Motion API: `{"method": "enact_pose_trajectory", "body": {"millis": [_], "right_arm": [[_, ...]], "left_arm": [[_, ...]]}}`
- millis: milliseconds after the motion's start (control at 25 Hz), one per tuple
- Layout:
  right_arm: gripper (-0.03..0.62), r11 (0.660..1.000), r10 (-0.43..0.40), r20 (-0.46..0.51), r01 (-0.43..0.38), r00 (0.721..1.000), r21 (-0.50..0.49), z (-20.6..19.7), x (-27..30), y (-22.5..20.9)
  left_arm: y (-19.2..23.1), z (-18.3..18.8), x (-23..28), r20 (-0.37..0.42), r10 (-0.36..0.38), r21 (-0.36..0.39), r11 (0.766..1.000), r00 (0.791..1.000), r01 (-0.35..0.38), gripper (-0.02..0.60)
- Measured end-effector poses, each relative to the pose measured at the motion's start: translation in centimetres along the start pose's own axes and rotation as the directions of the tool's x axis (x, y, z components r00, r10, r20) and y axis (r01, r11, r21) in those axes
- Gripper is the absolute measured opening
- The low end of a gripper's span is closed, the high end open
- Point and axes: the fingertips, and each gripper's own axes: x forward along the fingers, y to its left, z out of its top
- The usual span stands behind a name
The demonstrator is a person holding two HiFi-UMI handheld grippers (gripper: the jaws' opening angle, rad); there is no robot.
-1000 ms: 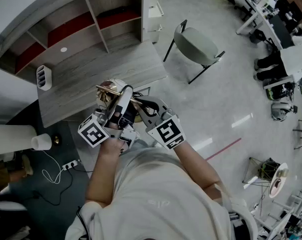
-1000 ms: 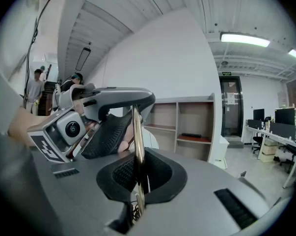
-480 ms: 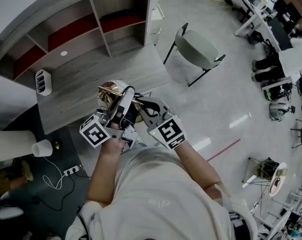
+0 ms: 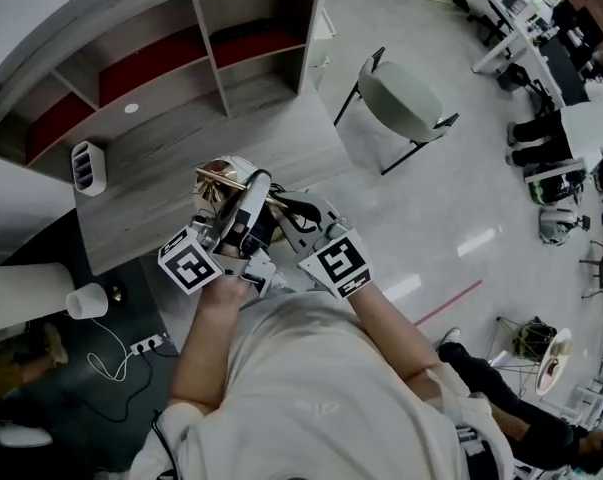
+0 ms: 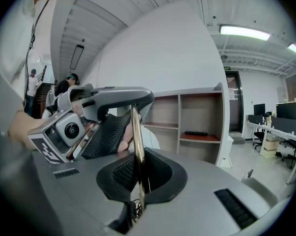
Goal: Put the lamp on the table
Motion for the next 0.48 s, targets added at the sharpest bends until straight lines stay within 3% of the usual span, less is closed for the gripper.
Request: {"method": "enact_pose_trajectory", "body": {"millis": [240,480], "right_arm": [[0.026,0.998,0.061,-0.011,-0.061,0.998,-0.01,-0.7,2.4,-2.5],[0.026,0.983,0.182,-0.029,-0.182,0.983,-0.008,-0.9,4.3,-6.5]], "left_arm": [[2.9,1.2,1.8,0.042,0.045,0.011,0.999,0.998,-0.046,0.017],[5.6,2.2,4.9,0.129,0.103,0.02,0.994,0.986,-0.106,0.017]]}}
